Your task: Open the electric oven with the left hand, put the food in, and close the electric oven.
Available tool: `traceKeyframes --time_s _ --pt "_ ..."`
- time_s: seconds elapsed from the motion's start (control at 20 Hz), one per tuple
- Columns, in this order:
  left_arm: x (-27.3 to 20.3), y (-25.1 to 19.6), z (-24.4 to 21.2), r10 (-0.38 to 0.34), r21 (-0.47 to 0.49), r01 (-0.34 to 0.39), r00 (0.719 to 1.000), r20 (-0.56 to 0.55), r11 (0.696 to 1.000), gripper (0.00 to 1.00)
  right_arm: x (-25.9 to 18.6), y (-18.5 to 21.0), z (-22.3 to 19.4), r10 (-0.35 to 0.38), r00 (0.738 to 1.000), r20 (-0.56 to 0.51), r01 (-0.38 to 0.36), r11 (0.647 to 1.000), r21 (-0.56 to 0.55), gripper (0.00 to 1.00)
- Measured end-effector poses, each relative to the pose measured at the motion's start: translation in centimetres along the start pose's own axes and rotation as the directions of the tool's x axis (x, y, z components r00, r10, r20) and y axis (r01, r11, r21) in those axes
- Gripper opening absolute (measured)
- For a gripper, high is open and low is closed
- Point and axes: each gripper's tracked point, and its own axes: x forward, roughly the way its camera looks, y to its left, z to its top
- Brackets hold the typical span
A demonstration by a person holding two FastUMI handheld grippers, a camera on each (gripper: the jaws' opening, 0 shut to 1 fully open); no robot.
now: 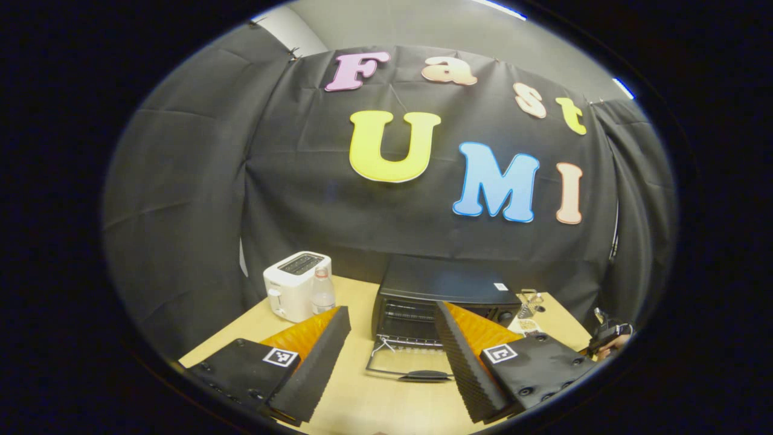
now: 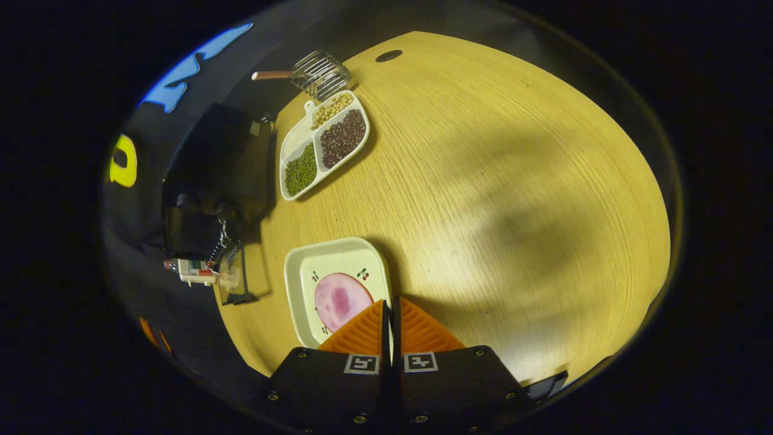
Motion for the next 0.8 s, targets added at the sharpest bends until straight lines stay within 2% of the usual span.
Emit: traceKeyframes --time_s 0.15,0.45,0.8 --pt "0.1 -0.6 0.1 -0.019 0.008 0.019 1.000 -0.001 1.000 1.00 -0.2 0.9 -0.2 0.089 0.996 0.030 -0.092 0.989 0.119 0.00" --pt "0.4 -0.9 1.2 -0.040 0.014 0.040 0.999 0.019 0.999 1.00 -1.3 1.4 -1.6 0.167 0.982 0.093 -0.184 0.956 0.227 0.01" --pt "0.8 -0.7 2.2 -0.064 0.024 0.063 0.997 0.044 0.998 1.00 -5.0 7.9 -3.8 0.282 0.939 0.197 -0.330 0.900 0.286 0.01"
